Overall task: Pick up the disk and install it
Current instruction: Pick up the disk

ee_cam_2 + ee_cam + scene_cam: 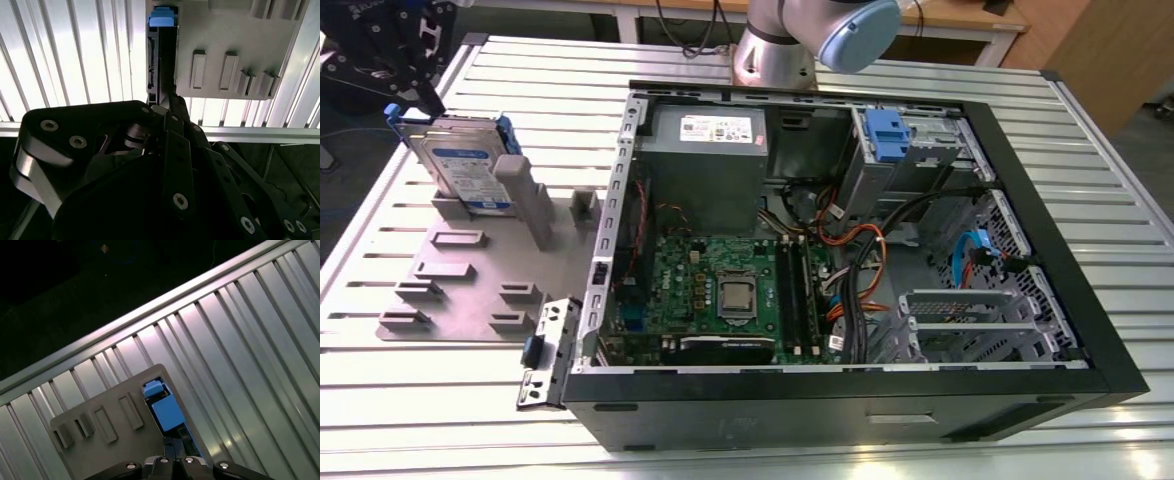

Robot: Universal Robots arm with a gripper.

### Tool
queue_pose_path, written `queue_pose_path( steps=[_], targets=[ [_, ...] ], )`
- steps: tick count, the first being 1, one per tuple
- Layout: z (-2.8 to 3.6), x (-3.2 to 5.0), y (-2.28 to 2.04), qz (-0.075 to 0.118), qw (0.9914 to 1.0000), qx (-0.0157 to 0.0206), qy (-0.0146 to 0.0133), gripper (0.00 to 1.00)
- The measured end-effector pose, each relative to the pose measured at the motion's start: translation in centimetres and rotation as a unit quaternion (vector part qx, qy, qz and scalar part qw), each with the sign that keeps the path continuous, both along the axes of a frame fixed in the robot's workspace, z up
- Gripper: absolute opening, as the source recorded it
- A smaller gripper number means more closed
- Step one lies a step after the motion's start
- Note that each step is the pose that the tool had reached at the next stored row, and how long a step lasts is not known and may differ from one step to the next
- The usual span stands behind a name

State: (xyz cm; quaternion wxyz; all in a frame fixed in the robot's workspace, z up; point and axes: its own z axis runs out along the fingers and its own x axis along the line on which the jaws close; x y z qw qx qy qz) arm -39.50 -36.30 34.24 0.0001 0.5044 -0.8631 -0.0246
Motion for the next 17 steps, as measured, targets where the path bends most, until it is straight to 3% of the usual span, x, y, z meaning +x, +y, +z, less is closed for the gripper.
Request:
queue_pose_path(
  steps=[5,9,13,17],
  targets=[
    [-0.04,0.00,0.00,0.042,0.99912,0.0000,0.0000,0.11],
    [-0.08,0.00,0.00,0.078,0.99696,0.0000,0.0000,0.11],
    [-0.12,0.00,0.00,0.115,0.99342,0.0000,0.0000,0.11],
    [-0.14,0.00,0.00,0.150,0.98874,0.0000,0.0000,0.11]
  ],
)
